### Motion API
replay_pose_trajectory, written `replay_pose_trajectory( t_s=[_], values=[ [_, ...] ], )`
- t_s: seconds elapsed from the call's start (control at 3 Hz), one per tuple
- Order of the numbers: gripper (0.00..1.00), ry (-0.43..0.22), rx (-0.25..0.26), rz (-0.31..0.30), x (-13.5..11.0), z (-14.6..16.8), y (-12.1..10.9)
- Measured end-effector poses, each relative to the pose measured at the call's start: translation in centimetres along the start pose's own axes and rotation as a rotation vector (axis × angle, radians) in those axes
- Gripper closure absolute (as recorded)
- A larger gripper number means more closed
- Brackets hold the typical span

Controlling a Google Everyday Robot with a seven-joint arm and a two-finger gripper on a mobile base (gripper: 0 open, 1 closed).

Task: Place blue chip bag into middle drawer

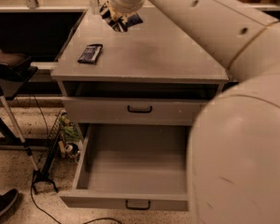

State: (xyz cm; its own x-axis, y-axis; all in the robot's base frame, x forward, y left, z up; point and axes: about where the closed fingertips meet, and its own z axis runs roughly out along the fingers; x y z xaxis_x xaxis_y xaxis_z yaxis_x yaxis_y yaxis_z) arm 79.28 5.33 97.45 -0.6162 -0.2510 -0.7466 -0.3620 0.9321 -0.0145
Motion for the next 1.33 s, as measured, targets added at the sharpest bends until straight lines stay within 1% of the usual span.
replay_pose_trajectory(
  t_s=[0.33, 0.67, 1.0, 1.33],
  values=[
    [1.0, 0.005, -0.033, -0.036, 3.6, -3.0, -0.3],
    [1.0, 0.01, -0.079, -0.054, 7.5, -5.6, -1.3],
    [1.0, 0.027, -0.113, -0.058, 11.6, -8.5, -2.8],
    [1.0, 0.0, -0.161, -0.065, 16.0, -12.2, -3.7]
  ],
)
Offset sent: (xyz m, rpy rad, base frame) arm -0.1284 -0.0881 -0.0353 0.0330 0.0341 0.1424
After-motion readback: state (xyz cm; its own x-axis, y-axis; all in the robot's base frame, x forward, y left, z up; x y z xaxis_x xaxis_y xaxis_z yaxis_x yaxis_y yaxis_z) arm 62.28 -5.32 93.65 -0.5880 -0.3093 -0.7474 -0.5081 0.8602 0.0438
